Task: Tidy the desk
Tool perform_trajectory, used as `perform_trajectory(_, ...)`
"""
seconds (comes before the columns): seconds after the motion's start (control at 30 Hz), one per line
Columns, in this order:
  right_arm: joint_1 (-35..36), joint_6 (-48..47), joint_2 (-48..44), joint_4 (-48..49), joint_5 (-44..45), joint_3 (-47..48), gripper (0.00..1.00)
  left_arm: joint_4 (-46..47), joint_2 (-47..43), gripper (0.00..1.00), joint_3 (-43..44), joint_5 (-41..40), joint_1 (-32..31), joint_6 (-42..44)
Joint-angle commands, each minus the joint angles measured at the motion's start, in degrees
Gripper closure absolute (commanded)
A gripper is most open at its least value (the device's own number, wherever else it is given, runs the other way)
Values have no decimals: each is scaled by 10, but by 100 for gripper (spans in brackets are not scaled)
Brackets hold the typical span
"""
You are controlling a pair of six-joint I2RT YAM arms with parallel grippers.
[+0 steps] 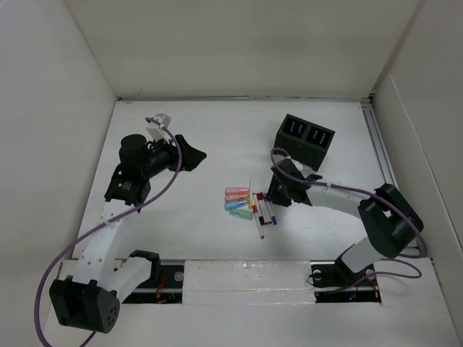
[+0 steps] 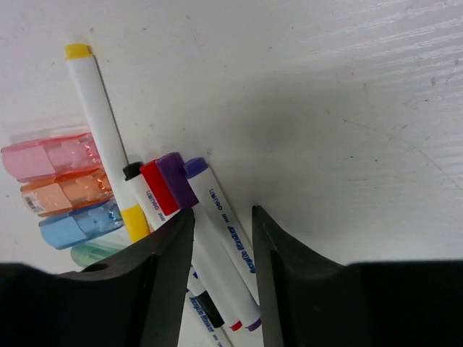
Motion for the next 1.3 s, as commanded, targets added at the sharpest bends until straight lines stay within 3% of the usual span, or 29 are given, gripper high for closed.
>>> perform_trajectory(0.0,11,0,18,-36,54,24,55,13,-16,36,7,6,4,8)
perform_trajectory(0.27,23,-16,67,-79,135,73,55,12,-19,36,11,3,-3,9)
perform_trajectory(0.53,62,-17,123,-99,143,98,62,10,-20,36,12,-2,-3,10)
perform_trajectory(0.73,89,4,128,-123,161,94,58,12,-21,36,11,-3,-3,9)
perform_trajectory(1.13,120,24,108,-163,148,74,63,17,-19,36,8,4,-3,7)
perform_trajectory(1.23,125,25,104,-163,139,66,68,19,-21,36,6,8,-3,6)
perform_trajectory(1.27,125,27,104,-164,141,66,74,19,-21,36,6,8,-3,6)
